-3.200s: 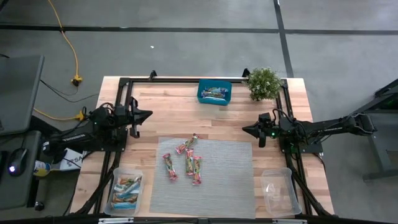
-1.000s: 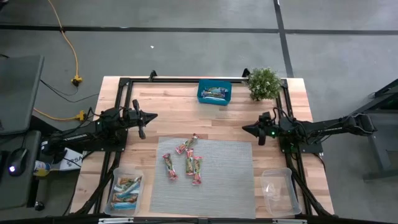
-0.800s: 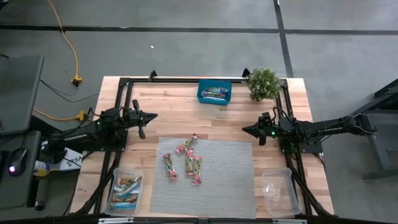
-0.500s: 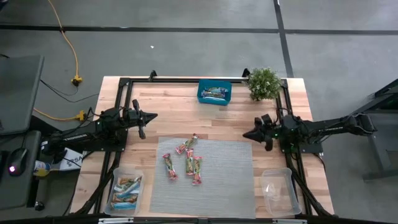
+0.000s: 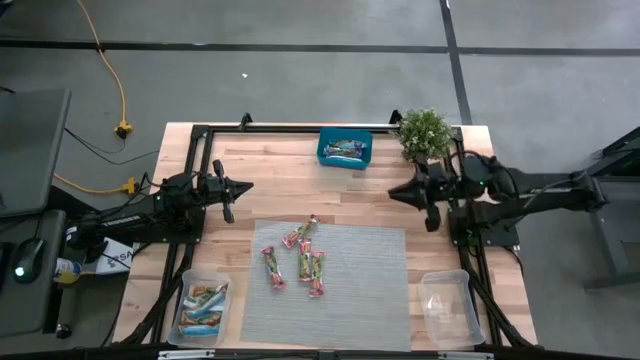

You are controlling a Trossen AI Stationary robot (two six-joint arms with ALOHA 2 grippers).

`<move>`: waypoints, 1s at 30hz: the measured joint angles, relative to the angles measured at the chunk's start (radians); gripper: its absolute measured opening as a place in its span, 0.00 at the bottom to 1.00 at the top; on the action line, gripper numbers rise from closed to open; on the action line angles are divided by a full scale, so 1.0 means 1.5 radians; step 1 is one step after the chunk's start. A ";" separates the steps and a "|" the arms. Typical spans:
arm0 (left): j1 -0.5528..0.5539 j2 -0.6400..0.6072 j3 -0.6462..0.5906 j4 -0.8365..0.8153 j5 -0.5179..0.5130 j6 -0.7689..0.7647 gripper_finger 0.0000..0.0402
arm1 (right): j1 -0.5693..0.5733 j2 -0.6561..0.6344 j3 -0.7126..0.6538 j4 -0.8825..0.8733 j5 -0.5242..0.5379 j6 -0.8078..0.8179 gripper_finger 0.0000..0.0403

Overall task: Pick and place Granola Bars by type
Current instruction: Put the red granola bar into the right transparent bin

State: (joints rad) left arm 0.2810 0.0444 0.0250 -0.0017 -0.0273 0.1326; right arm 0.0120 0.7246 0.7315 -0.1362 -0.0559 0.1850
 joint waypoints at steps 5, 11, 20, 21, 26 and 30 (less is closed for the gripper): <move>0.000 0.000 0.000 0.000 0.000 0.000 0.00 | 0.001 0.146 0.136 -0.007 0.005 -0.070 0.29; 0.000 0.000 0.000 0.000 0.000 0.000 0.00 | 0.001 0.330 0.283 -0.066 0.053 -0.146 0.47; 0.000 0.000 0.000 0.000 0.000 0.000 0.00 | 0.001 0.587 0.470 -0.212 0.085 -0.193 0.51; 0.000 0.000 0.000 0.000 0.000 0.000 0.00 | 0.001 0.612 0.490 -0.233 0.085 -0.199 0.51; 0.000 0.000 0.000 0.000 0.000 0.001 0.00 | 0.001 0.735 0.580 -0.344 0.079 -0.248 0.52; 0.000 0.000 0.000 0.000 0.000 0.001 0.00 | 0.001 0.813 0.630 -0.392 0.078 -0.294 0.52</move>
State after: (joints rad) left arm 0.2811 0.0444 0.0250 -0.0017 -0.0267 0.1333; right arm 0.0128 1.9434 1.6768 -0.7240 0.0616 -0.2554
